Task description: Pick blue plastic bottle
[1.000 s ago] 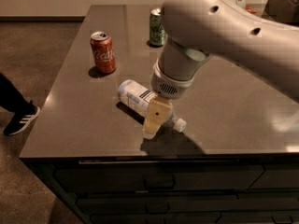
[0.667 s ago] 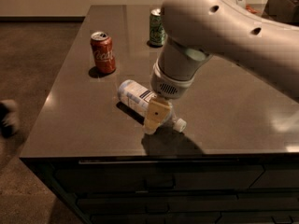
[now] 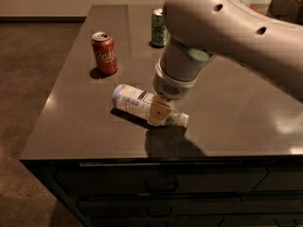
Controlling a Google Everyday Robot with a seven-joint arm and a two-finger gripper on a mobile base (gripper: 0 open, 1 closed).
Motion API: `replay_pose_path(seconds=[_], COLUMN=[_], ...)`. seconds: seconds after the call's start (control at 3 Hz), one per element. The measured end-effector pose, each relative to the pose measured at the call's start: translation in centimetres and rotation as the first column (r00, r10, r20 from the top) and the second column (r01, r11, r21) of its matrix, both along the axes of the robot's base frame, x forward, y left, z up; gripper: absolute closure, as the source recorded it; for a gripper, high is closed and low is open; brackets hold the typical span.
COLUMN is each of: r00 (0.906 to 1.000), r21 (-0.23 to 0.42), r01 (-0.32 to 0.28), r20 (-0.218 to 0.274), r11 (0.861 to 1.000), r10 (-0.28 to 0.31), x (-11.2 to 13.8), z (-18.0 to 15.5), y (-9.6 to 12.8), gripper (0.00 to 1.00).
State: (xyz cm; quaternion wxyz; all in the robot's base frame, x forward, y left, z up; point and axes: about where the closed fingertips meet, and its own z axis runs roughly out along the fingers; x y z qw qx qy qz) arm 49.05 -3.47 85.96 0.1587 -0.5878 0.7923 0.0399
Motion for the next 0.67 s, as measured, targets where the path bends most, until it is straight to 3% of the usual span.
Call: replay_pose_path(seconds=[0.33, 0.67], r00=[1.0, 1.0], r21=[-0.001, -0.001], r01=[-0.001, -0.002], r20=[0.003, 0.006], r11=[1.0, 1.0], r10=[0.001, 0.002], x=[-0.07, -0.14], z=[0.13, 0.26], y=[0.03, 0.06], gripper=[0.88, 1.0])
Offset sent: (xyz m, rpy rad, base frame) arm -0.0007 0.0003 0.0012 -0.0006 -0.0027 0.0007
